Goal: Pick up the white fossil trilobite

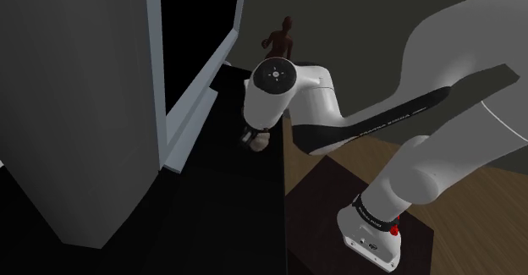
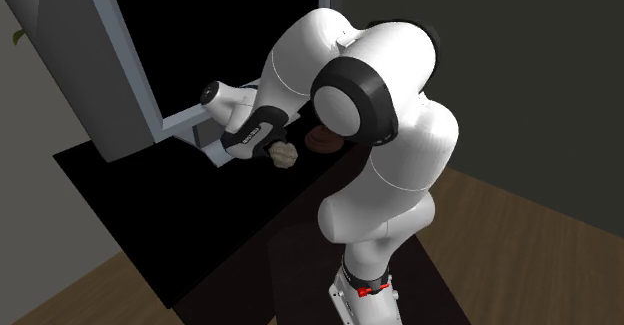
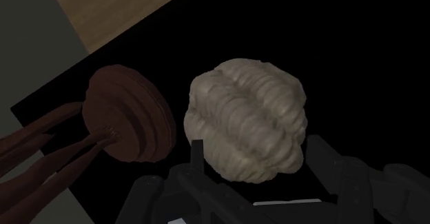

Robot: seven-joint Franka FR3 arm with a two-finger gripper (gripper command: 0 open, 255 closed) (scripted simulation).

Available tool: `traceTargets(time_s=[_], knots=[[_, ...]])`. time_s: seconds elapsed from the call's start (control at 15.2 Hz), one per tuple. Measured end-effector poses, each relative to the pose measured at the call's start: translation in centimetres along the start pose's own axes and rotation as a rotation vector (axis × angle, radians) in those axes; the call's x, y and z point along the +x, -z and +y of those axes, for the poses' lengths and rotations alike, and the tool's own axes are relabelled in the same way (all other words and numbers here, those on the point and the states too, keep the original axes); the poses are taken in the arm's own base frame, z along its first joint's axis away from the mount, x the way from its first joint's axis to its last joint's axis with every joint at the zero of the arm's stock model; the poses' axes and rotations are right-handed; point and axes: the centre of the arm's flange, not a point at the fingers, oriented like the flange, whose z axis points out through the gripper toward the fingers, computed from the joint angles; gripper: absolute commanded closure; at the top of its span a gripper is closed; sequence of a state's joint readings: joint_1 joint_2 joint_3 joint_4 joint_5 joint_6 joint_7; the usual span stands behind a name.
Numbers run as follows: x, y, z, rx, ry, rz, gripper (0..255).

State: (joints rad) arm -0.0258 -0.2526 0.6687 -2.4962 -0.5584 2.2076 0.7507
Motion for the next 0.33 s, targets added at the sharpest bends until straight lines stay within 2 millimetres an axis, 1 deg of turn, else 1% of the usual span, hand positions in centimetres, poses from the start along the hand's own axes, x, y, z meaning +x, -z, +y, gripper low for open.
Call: traceTargets(time_s=[0.33], knots=[[0.4, 2.0, 1.3, 0.0, 0.0, 0.0, 255]])
